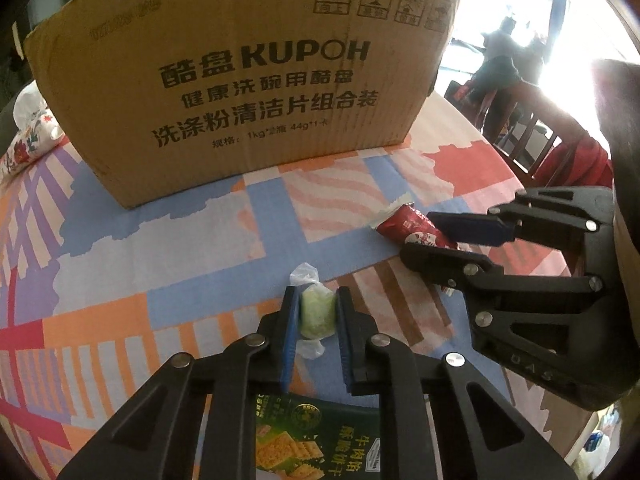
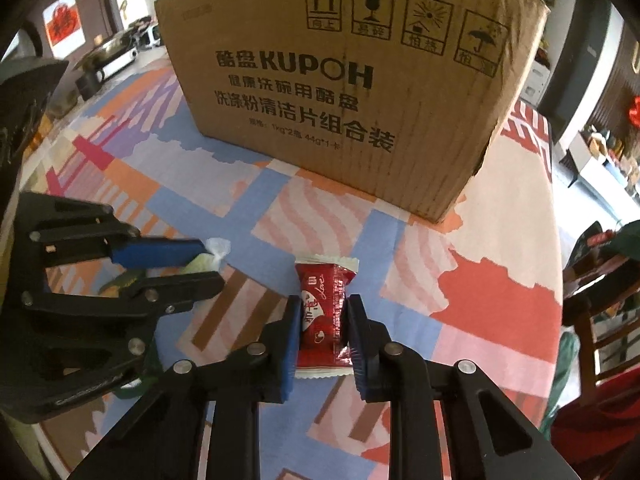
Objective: Organize snacks
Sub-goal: 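Carry both snacks into the cardboard box and open both tools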
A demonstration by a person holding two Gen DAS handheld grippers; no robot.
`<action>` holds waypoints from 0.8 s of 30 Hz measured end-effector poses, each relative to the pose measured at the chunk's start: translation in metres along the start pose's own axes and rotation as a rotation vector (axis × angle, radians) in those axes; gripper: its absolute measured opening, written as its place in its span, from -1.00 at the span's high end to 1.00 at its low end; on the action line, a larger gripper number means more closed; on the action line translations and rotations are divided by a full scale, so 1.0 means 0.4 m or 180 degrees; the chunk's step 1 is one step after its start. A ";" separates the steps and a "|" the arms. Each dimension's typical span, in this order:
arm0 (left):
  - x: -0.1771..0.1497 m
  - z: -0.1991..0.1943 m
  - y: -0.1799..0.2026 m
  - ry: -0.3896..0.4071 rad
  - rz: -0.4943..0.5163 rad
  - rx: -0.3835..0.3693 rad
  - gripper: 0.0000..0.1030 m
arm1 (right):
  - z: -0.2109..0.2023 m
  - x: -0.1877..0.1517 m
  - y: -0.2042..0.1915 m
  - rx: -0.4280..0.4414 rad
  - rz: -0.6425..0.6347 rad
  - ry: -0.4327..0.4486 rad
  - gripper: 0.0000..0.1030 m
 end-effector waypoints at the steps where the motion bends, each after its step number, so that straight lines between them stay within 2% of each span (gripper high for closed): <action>1: -0.001 -0.002 -0.004 0.0003 -0.0023 -0.0014 0.64 | -0.002 -0.001 -0.001 0.0005 0.0036 0.0021 0.54; 11: -0.009 -0.084 -0.043 0.0203 -0.0149 0.0015 0.64 | -0.059 0.005 -0.016 -0.0005 0.0243 0.0232 0.55; 24: 0.011 -0.292 -0.037 0.0843 -0.0119 0.0101 0.64 | -0.236 0.037 -0.046 -0.0038 0.0377 0.0757 0.55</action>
Point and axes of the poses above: each gripper's, at about its wrist camera, not at the fingertips, and z roughly the way its jaws point, y to its right, x to its top, the point moved 4 cm from there along z, roughly the way its jaws point, and after that the axes turned 3 degrees about -z, right-handed, at the moved point
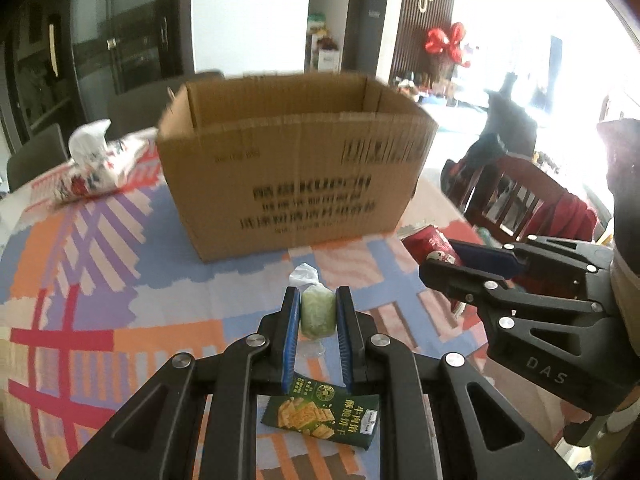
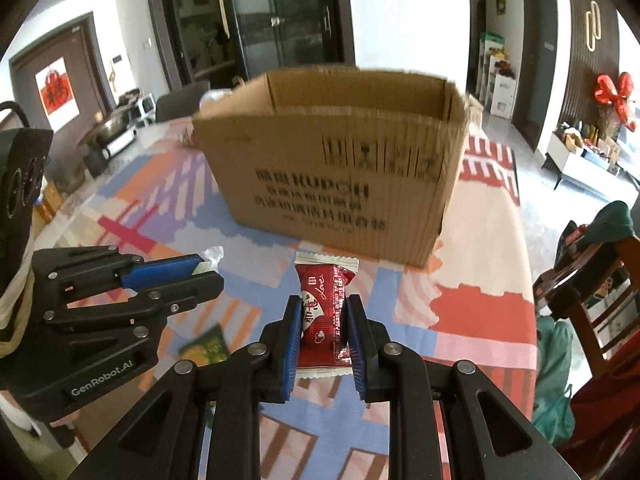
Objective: Organize snacks
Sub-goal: 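Carry both snacks into the cardboard box and open both tools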
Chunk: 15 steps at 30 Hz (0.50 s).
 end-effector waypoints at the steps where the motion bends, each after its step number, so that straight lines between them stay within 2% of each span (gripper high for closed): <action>1: 0.006 -0.013 0.002 0.0042 0.0007 -0.0003 0.64 | -0.011 0.006 -0.002 -0.0005 0.0009 0.0038 0.55; 15: 0.101 -0.139 0.017 0.0480 0.0044 -0.0037 0.64 | -0.138 0.115 -0.047 -0.0001 0.0037 0.0544 0.55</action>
Point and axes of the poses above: each gripper's, at about its wrist camera, not at the fingertips, and z roughly the way its jaws point, y to its right, x to its top, the point moved 4 cm from there along z, roughly the way its jaws point, and after that the axes turned 3 degrees about -z, right-handed, at the moved point
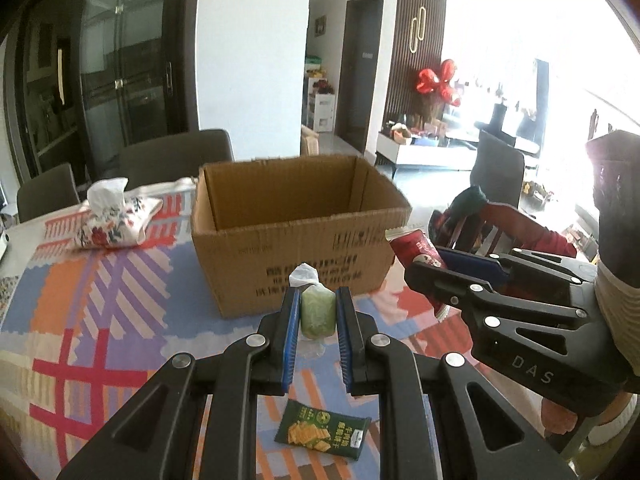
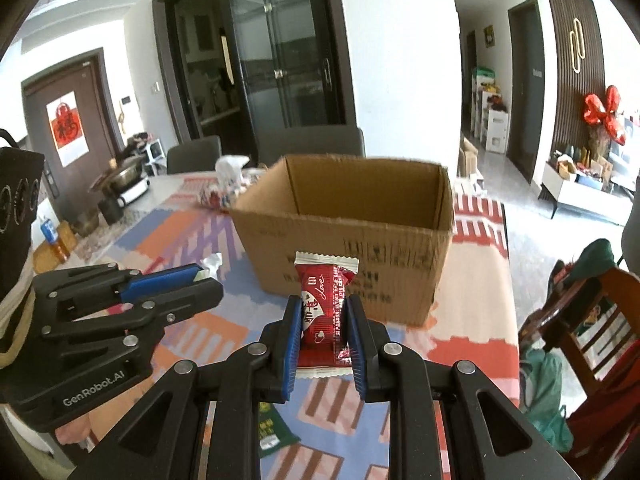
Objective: Organize snacks
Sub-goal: 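Carry both snacks into the cardboard box and open both tools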
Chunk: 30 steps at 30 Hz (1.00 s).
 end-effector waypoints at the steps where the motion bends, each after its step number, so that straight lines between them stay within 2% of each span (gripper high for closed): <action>1: 0.009 -0.005 -0.001 0.0021 0.0003 -0.0001 0.64 | -0.004 0.010 -0.004 0.0002 -0.0004 0.0027 0.55; 12: 0.100 -0.038 -0.009 0.0228 0.0120 0.0054 0.64 | -0.036 0.101 -0.022 0.0006 -0.0066 0.0280 0.55; 19: 0.162 -0.030 -0.026 0.0281 0.0158 0.0111 0.64 | -0.019 0.160 -0.015 0.0016 -0.0069 0.0322 0.55; 30: 0.235 0.055 -0.081 0.0154 0.0111 0.0170 0.64 | 0.046 0.235 0.024 -0.0130 -0.0093 0.0271 0.55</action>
Point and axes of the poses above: each gripper's, at about its wrist camera, not at the fingertips, and z roughly the way its jaws point, y to its right, x to its top, the point moved 4 cm from there along z, roughly the way its jaws point, and after that the axes turned 3 degrees about -z, right-handed, at the moved point
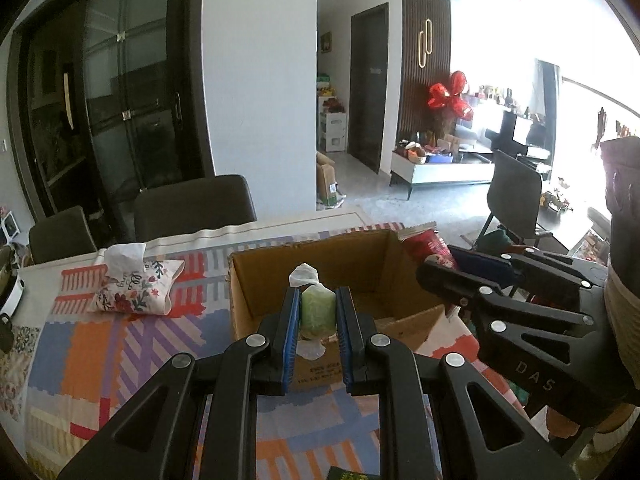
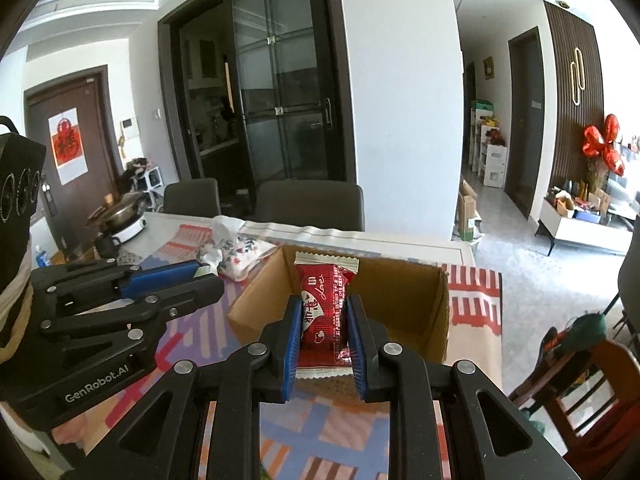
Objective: Organize snacks
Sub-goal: 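Carry both snacks into the cardboard box and open both tools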
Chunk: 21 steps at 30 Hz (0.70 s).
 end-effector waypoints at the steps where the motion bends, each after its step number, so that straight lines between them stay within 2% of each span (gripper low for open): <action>1: 0.004 0.011 -0.004 -0.0019 -0.0010 0.0008 0.64 | 0.008 0.003 0.007 -0.0002 0.0008 -0.0015 0.55; 10: 0.021 0.111 -0.020 -0.0224 -0.0056 0.0002 0.64 | 0.087 0.005 0.043 -0.0030 0.0036 -0.0172 0.55; 21: 0.021 0.202 -0.033 -0.0443 -0.0081 0.0101 0.63 | 0.171 -0.013 0.076 -0.0022 0.0091 -0.0368 0.55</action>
Point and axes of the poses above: each gripper's, at about its wrist camera, not at the fingertips, and z roughly the way its jaws point, y to its right, x to its top, the point moved 4 cm from there along z, roughly the way its jaws point, and after that the axes turned 3 degrees about -z, right-handed, at the moved point
